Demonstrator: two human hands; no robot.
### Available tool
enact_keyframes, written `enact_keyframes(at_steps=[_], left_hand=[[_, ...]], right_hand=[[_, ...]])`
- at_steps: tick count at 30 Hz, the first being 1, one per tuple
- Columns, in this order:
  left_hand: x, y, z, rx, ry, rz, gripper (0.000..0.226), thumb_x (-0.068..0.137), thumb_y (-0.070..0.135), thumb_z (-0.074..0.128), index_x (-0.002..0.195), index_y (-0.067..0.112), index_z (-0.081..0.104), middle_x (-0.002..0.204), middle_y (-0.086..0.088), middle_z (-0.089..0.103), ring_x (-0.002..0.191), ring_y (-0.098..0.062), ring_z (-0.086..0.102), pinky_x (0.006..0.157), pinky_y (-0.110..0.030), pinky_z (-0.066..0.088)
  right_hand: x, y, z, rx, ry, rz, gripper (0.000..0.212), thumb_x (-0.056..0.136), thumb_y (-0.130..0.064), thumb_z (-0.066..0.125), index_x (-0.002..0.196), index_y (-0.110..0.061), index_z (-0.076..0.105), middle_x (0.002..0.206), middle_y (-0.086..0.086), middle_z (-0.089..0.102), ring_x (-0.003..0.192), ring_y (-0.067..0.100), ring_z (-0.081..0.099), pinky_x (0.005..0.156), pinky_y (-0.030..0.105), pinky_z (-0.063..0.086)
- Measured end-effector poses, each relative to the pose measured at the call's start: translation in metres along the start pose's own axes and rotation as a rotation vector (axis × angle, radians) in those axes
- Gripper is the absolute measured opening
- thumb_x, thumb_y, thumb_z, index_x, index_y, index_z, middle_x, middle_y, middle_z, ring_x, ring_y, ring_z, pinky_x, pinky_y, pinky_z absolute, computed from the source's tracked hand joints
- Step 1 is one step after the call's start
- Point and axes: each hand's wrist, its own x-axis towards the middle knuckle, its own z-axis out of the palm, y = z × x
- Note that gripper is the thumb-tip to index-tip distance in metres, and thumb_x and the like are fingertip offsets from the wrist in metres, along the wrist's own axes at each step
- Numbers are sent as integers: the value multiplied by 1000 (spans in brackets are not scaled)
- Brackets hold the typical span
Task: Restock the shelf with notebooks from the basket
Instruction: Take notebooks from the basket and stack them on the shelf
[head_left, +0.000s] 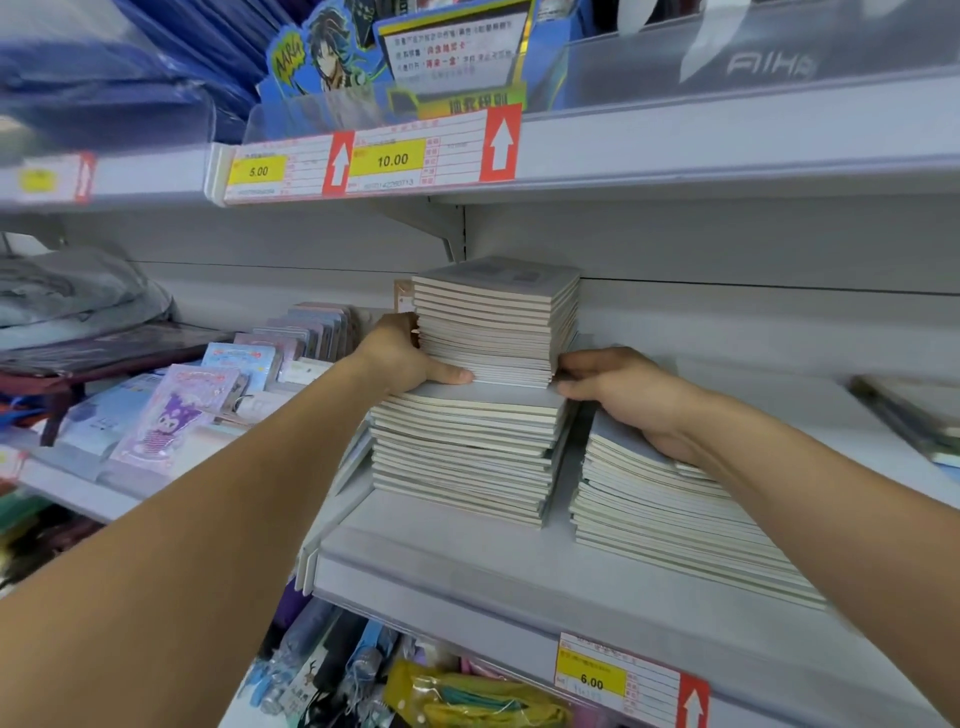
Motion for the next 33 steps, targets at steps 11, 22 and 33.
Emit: enact_keyframes(at_steps=[11, 22, 33], left_hand=[[-3, -3, 1, 0, -12, 51, 76, 56, 30, 94, 123, 21, 60, 126, 3, 65, 115, -20, 59, 104, -33, 44], [0, -4, 6, 81, 45, 87, 85, 56, 45, 91, 130, 24, 55, 132, 3, 60, 123, -22, 55, 108, -34, 40], [-5, -3, 10, 145, 121, 84, 127, 24, 75, 79, 134, 22, 47, 134, 3, 58, 125, -26, 52, 110, -45, 41]], right_hand=[[-6, -2, 1, 212, 29, 72, 36, 92, 11, 54, 127, 4, 61, 130, 16, 65, 121, 26, 61, 99, 21, 49], [-12, -6, 0, 144, -36, 44, 36, 92, 11, 49, 88, -18, 69, 113, -1, 72, 113, 13, 64, 106, 24, 46], [-13, -6, 20, -432, 18, -178, 30, 99, -8, 41, 119, -11, 63, 117, 5, 69, 111, 23, 61, 99, 33, 47]])
